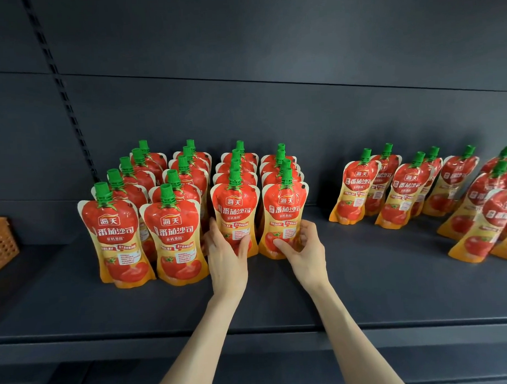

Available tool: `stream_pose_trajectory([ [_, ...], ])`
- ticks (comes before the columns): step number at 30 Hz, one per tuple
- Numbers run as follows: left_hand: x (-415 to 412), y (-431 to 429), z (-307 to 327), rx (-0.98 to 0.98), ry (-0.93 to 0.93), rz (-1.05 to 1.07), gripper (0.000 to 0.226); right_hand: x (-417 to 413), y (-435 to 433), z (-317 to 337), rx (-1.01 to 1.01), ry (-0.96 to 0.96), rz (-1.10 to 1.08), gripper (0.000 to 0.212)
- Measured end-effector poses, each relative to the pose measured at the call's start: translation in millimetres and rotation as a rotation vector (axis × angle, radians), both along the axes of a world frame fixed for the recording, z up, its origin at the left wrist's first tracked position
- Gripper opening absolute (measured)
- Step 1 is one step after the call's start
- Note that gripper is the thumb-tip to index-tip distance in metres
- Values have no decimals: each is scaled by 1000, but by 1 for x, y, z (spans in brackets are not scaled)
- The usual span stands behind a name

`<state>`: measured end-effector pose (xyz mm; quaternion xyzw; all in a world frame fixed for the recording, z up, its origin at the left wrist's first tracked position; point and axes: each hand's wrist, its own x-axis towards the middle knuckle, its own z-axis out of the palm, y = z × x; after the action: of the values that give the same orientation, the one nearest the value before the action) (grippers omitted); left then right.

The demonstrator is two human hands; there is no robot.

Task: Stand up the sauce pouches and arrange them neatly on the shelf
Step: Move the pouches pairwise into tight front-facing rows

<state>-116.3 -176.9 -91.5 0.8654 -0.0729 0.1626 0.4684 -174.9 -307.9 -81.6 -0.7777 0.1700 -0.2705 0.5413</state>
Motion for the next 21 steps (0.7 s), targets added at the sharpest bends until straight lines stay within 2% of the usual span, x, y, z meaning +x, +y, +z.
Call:
stream_pose_trajectory([
  [21, -7, 0, 3, 5, -34, -1, 73, -3, 1, 0, 13, -10, -12, 50],
])
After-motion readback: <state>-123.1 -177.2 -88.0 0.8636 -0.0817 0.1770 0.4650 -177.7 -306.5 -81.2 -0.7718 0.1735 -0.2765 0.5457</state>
